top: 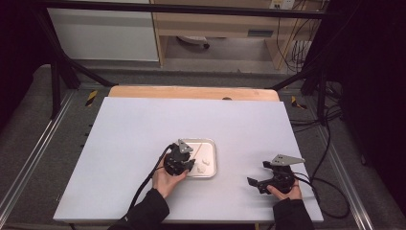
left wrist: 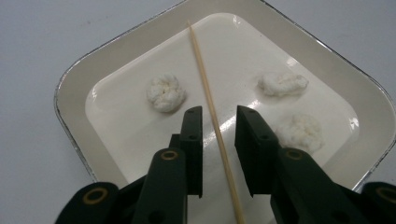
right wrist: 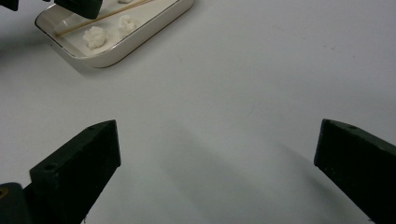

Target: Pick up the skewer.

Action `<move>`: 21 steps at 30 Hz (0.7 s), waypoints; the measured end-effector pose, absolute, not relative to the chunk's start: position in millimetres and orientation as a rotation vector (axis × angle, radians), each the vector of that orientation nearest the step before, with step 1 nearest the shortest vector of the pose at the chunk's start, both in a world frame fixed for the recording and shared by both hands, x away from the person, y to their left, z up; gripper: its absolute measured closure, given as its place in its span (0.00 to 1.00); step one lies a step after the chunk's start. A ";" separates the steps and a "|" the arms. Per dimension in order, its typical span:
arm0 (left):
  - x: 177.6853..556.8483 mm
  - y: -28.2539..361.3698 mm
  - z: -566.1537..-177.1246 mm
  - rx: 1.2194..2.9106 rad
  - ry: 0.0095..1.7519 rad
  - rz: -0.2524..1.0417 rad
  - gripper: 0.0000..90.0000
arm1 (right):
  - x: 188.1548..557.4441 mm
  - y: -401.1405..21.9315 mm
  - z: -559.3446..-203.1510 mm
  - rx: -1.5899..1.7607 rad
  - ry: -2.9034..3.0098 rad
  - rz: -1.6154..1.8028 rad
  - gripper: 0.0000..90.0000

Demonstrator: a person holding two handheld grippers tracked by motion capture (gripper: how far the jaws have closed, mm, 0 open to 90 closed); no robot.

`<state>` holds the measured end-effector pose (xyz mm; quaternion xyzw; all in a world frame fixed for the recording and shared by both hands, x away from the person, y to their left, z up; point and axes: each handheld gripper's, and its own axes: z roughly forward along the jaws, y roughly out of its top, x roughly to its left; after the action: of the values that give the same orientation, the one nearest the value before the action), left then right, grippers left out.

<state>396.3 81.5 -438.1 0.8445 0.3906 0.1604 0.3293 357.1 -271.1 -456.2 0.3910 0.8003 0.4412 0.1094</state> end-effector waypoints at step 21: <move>388.9 73.1 -444.3 2.188 1.070 0.486 0.96 | 357.1 -270.6 -456.2 1.143 2.358 1.291 0.01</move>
<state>388.9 73.1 -444.3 0.8338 0.4075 0.1853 0.3230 357.1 -270.6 -456.2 0.3888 0.8024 0.4393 0.1099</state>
